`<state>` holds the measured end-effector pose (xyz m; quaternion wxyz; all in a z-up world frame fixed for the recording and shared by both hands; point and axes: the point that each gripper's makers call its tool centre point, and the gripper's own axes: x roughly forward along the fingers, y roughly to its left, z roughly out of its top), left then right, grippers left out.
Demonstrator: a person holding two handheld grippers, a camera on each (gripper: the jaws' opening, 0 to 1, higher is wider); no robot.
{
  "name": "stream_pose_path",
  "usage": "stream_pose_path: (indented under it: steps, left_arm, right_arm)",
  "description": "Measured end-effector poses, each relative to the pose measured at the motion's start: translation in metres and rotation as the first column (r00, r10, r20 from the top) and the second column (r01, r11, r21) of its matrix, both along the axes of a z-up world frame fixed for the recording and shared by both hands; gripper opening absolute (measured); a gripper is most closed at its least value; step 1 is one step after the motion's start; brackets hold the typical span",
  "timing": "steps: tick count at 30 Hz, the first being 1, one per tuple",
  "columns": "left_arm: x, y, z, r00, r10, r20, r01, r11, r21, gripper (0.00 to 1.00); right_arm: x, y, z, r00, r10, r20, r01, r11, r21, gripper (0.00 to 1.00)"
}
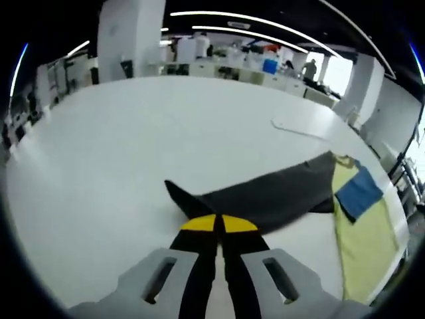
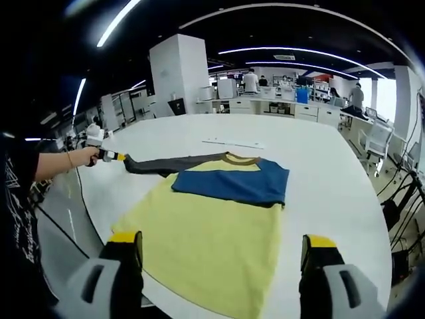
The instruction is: Fold the garment on the visible template until the final outline fits inside the template.
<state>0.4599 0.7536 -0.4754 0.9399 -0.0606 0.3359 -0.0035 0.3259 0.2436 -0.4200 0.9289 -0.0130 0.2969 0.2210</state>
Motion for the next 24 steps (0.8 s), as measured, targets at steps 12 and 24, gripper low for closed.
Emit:
stream_pose_path:
  steps: [12,24]
  left_arm:
    - [0.018,-0.027,0.016,0.992,-0.118,0.044,0.118,0.993,-0.001,0.0]
    - [0.035,-0.067,0.037,0.981,-0.163,0.109,0.171,0.983,-0.065,0.0]
  right_arm:
    - [-0.003,0.0,-0.002,1.0,0.005,-0.001,-0.005,1.0,0.003,1.0]
    - [-0.004,0.003,-0.002,1.0,0.022,-0.005,-0.022,1.0,0.0,1.0]
